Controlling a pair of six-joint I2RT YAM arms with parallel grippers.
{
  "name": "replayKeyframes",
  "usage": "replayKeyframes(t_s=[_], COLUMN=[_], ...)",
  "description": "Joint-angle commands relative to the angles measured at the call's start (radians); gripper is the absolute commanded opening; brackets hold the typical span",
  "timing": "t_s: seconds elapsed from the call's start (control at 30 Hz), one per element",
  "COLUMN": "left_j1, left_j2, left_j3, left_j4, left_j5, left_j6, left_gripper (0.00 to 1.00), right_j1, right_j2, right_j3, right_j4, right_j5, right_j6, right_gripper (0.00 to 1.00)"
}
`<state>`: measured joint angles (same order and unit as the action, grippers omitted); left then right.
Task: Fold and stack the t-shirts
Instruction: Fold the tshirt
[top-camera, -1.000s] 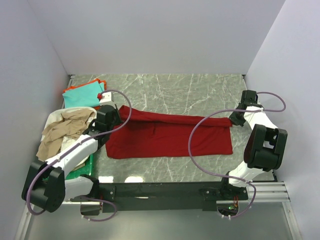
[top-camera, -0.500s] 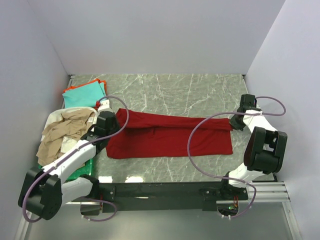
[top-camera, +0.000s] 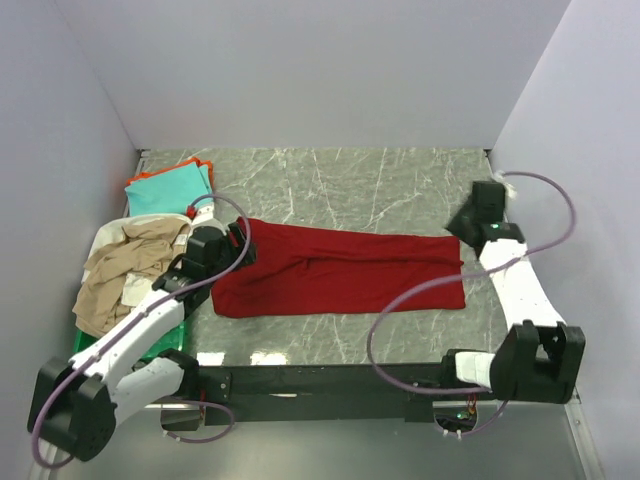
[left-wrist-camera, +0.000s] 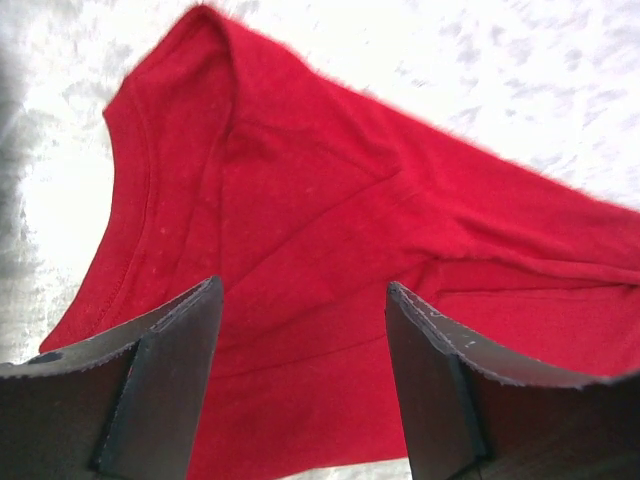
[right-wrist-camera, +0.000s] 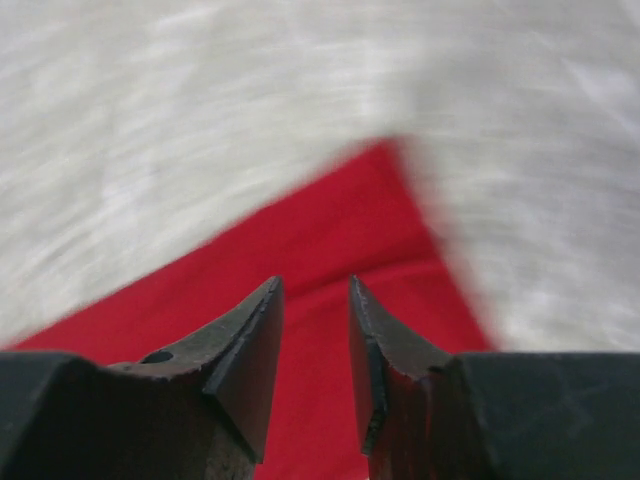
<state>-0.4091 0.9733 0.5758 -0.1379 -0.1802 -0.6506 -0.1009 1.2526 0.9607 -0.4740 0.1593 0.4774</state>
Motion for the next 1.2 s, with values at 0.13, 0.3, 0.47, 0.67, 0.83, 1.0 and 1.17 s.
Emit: replayKeyframes(t_s=[0.13, 0.3, 0.47, 0.67, 0.83, 1.0, 1.17], left_j1=[0.029, 0.093, 0.113, 0.116, 0.116, 0.116, 0.116], left_j2=[0.153, 0.160, 0.139, 0.145, 0.160, 0.162, 0.163], left_j3=[0.035, -0.002, -0.037, -0.056, -0.062, -0.067, -0.073], left_j4=[0.055, 0.080, 0.073, 0.073, 0.083, 0.087, 0.084], left_j5=[0.057, 0.128, 0.137, 0.137, 0.150, 0.160, 0.163], left_j6=[-0.003, -0.014, -0.012, -0.015, -0.014, -0.012, -0.014], left_gripper=[0.68, 0.67, 0.66, 0.66, 0.65, 0.65, 0.65], right_j1=[0.383, 0.564, 0.687, 0.733, 0.751, 0.771, 0.776], right_j2=[0.085, 0.366, 0.585, 0.775, 0.867, 0.921, 0.941], right_j3=[0.051, 0.241, 0.412, 0.555, 0.622, 0.668, 0.690], right_j4=[0.276, 0.334, 0.345, 0.334, 0.314, 0.287, 0.264], right_j5=[-0.305, -0.348, -0.398, -0.429, -0.405, -0.363, -0.360], right_j6=[0.016, 0.015, 0.021, 0.018, -0.009, -0.043, -0.056], right_gripper=[0.41, 0.41, 0.41, 0.41, 0.41, 0.41, 0.41])
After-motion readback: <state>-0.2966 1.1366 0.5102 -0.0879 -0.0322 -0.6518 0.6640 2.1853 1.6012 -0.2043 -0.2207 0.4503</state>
